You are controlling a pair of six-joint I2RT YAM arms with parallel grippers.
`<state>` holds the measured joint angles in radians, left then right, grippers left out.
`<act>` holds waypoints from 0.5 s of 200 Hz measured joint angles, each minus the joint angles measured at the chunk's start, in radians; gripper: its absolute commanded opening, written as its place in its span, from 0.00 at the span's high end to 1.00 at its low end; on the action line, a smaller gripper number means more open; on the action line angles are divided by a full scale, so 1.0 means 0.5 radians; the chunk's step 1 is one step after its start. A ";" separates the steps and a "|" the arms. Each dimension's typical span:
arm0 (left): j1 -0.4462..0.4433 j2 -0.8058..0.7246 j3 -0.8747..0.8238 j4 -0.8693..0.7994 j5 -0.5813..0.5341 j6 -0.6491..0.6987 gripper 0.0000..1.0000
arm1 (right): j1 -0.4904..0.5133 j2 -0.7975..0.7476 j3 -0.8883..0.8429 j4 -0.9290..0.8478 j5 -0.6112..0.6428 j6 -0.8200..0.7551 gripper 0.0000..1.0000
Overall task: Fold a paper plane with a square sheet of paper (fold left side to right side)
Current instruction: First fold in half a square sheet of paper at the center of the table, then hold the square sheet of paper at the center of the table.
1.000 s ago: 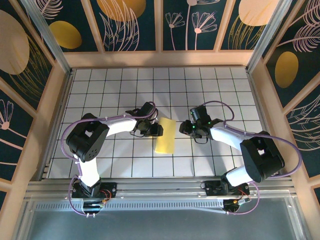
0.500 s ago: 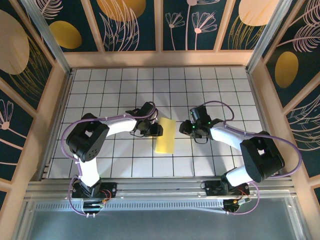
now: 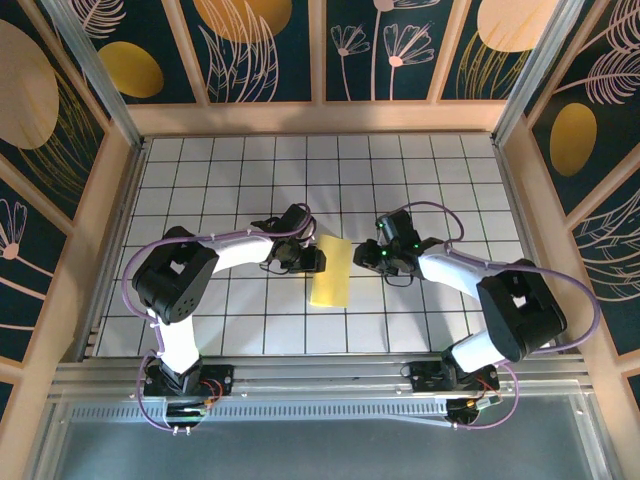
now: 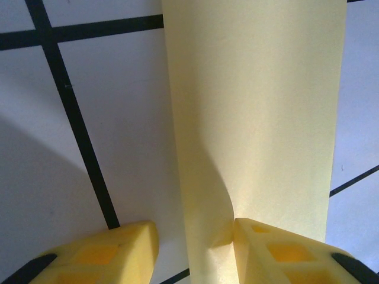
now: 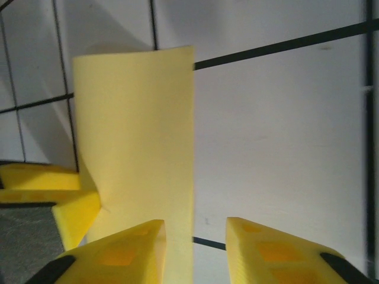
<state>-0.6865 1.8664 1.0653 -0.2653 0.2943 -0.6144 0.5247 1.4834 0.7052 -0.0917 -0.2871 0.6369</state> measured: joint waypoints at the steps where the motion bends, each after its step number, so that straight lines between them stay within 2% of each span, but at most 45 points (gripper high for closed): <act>1: 0.000 0.000 -0.001 0.000 0.000 0.000 0.60 | 0.002 0.005 0.000 0.009 -0.008 -0.006 0.75; 33: 0.000 0.000 0.000 0.000 0.000 0.000 0.59 | 0.084 0.133 0.021 0.134 -0.127 0.035 0.92; 48: 0.000 0.000 0.000 0.000 0.000 0.000 0.60 | 0.121 0.192 0.047 0.159 -0.158 0.044 0.97; 65: 0.000 0.001 0.000 0.000 0.000 0.001 0.59 | 0.145 0.246 0.069 0.179 -0.166 0.049 1.00; 100: 0.000 0.002 0.000 0.000 -0.001 0.001 0.59 | 0.150 0.313 0.077 0.184 -0.164 0.049 1.00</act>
<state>-0.6865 1.8675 1.0653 -0.2653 0.2939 -0.6140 0.5995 1.6398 0.7437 0.0002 -0.3691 0.6613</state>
